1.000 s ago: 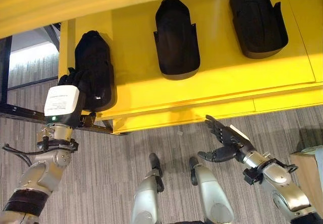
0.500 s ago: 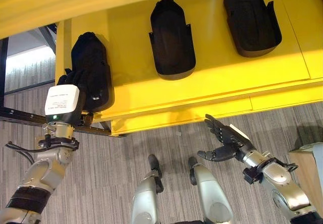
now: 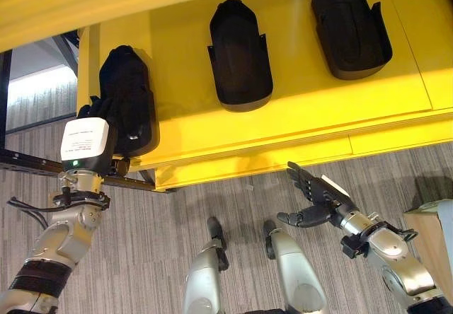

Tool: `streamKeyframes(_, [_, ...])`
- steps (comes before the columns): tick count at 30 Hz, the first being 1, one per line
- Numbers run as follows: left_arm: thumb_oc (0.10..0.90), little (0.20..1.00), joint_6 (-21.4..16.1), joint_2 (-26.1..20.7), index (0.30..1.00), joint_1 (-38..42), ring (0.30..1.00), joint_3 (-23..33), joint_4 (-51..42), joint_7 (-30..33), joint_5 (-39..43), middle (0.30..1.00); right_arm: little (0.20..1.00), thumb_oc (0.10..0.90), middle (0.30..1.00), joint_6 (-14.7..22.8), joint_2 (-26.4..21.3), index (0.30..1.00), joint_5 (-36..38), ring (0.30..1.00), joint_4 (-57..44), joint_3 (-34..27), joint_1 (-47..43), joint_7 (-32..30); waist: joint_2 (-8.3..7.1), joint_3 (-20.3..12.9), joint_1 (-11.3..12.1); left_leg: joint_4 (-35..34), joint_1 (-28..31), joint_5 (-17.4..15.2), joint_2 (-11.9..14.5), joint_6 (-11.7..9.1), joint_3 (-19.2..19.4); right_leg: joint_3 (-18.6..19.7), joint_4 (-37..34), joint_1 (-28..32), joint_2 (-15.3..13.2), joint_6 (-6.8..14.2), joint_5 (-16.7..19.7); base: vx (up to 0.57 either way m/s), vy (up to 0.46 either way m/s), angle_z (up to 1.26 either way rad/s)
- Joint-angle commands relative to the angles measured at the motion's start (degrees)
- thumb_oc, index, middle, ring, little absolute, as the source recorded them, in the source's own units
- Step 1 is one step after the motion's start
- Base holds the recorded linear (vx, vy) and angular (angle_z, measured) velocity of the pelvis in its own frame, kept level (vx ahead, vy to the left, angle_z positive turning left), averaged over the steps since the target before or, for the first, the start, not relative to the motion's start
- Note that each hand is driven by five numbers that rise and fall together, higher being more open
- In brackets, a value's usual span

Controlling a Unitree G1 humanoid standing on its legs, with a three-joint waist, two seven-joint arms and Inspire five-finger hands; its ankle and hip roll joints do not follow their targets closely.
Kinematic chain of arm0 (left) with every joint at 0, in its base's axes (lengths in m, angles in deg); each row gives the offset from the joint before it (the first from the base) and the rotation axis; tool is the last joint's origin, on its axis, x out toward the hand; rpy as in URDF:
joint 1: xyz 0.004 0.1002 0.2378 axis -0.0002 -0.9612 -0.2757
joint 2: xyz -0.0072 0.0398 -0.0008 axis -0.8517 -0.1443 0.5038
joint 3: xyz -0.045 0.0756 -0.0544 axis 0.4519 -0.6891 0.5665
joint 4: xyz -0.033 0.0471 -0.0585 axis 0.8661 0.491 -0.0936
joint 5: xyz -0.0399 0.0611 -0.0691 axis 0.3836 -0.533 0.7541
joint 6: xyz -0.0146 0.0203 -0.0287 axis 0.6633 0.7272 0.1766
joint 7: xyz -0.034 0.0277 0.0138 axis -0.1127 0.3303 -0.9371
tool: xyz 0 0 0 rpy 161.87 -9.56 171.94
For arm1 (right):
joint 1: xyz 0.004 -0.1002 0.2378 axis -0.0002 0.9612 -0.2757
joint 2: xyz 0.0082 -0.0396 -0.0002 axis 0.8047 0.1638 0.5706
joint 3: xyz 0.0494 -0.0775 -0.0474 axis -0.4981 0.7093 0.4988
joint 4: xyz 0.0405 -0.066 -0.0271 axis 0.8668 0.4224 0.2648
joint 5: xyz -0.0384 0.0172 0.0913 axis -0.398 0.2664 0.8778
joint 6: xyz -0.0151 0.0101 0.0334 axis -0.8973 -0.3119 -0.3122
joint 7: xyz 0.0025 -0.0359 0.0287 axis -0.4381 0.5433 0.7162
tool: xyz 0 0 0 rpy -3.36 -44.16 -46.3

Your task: Move parts from the plastic box to the shelf.

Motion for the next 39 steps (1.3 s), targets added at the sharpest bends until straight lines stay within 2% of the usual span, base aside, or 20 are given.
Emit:
streamKeyframes(1, [0.9,1.0,1.6,-1.77,1.0,7.12,1.0,1.47,2.11,3.3,0.0,1.0,1.0,0.9,1.0,3.52,0.35,1.0,2.14,1.0,-5.66,-1.36,-2.8,1.77,-2.35,-3.98,-1.91,4.35,1.57,-5.82,0.19,1.25,-1.41,-3.77,-0.86,1.77,-4.21,1.74,0.51,0.0,0.0,0.0])
streamKeyframes(20, [0.9,1.0,2.17,-1.99,1.0,11.24,1.0,0.4,3.29,5.19,1.16,1.0,1.0,0.9,1.0,2.57,-0.09,1.0,2.69,1.0,-6.0,-1.07,-2.58,2.58,-2.79,-4.36,-2.62,4.96,1.67,-5.98,0.54,1.2,-1.12,-3.51,-0.68,2.04,-4.32,1.7,0.51,0.0,0.0,0.0])
streamKeyframes(39, [0.9,1.0,5.23,-2.05,1.0,14.49,1.0,-1.91,5.57,5.0,2.0,1.0,1.0,0.9,1.0,2.04,-0.53,1.0,3.1,1.0,-6.37,-0.57,-2.53,2.63,-3.42,-4.03,-3.43,6.05,1.75,-6.59,0.65,1.21,-1.04,-3.36,0.67,1.85,-4.54,1.66,-0.12,0.0,0.001,0.0])
